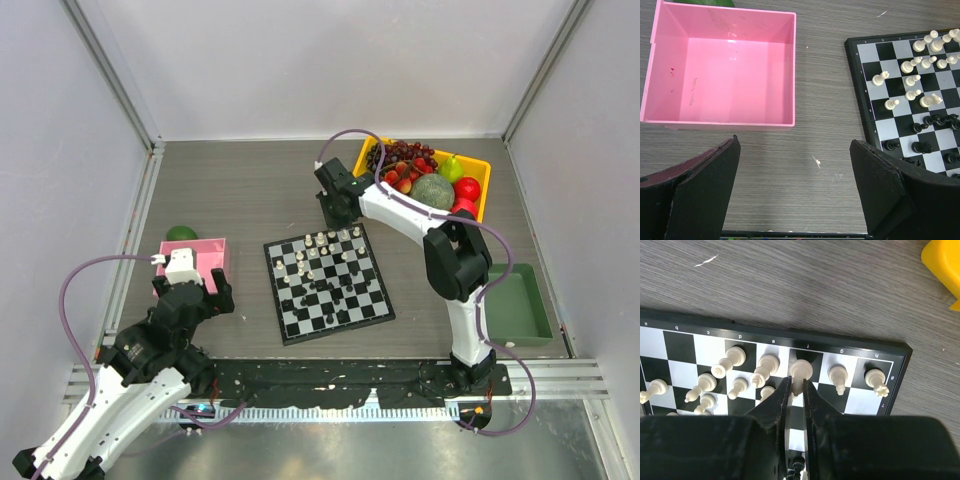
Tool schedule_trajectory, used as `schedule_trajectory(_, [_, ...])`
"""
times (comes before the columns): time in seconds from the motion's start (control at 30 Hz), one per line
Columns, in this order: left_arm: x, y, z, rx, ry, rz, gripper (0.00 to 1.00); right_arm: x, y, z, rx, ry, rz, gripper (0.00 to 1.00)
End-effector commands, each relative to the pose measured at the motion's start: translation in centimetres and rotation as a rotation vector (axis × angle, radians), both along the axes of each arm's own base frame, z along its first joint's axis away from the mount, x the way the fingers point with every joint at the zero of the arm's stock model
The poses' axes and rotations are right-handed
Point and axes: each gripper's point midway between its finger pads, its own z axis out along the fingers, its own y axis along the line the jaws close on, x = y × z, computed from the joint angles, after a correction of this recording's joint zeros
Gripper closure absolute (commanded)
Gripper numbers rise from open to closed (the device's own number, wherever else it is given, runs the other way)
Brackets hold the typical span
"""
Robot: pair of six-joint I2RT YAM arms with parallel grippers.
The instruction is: Set up the chess pieces on the board
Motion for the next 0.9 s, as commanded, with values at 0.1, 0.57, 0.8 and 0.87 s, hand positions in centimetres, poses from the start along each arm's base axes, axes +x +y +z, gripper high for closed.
schedule_trajectory(0.1, [0.5, -0.2, 0.6, -0.025, -0.031, 0.018, 0.01, 1.5, 0.9, 1.2, 0.034, -0.038, 0.009, 0.88])
schedule_trajectory(0.57, [0.5, -0.1, 0.7, -0.03, -0.035, 0.018, 0.01, 0.9, 0.5, 0.0, 0.013, -0.007, 0.011, 0.84])
schedule_trajectory(0.8, [0.5, -0.1, 0.7, -0.03, -0.035, 0.018, 0.0, 0.9, 0.7, 0.3, 0.019, -0.004, 0.024, 0.82])
schedule_trajectory(0.87, [0.5, -0.1, 0.7, -0.03, -0.034, 0.019, 0.0, 1.0, 0.7, 0.3, 0.017, -0.004, 0.023, 0.8])
